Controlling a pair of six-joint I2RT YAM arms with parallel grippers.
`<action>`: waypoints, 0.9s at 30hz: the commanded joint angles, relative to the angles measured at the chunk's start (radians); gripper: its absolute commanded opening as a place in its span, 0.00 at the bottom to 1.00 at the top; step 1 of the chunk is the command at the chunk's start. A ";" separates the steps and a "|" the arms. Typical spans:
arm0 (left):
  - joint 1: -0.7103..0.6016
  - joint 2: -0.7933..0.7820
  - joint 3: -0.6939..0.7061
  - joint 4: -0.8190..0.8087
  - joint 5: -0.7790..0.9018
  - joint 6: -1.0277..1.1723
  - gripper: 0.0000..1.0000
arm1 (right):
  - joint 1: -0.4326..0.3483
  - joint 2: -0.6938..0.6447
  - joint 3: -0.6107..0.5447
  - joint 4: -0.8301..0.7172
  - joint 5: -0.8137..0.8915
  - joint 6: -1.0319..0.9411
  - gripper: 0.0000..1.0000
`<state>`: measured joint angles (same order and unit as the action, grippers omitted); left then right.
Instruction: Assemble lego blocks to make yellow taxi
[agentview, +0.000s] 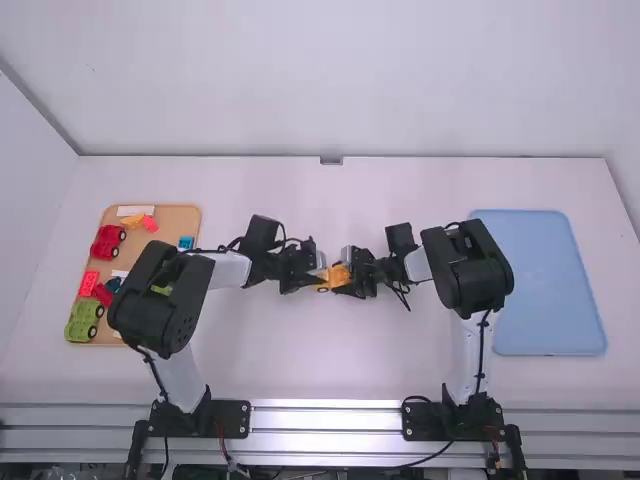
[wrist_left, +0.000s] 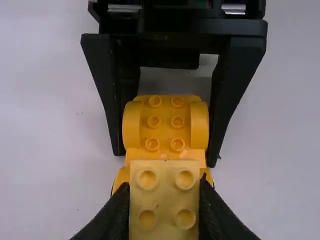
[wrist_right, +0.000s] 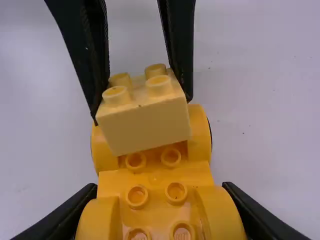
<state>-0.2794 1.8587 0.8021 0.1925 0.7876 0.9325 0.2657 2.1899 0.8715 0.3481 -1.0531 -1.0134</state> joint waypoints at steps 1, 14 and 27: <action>0.004 -0.007 -0.004 0.003 0.042 0.000 0.16 | 0.005 0.026 -0.002 -0.016 0.051 0.014 0.52; 0.003 -0.007 -0.005 -0.061 -0.015 0.000 0.21 | 0.028 0.026 -0.002 -0.012 0.059 0.011 0.53; 0.005 -0.008 -0.004 0.000 0.084 0.000 0.67 | 0.028 0.026 -0.002 -0.012 0.059 0.011 0.53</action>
<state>-0.2783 1.8584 0.8028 0.1867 0.8066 0.9352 0.2832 2.1899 0.8715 0.3496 -1.0519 -1.0134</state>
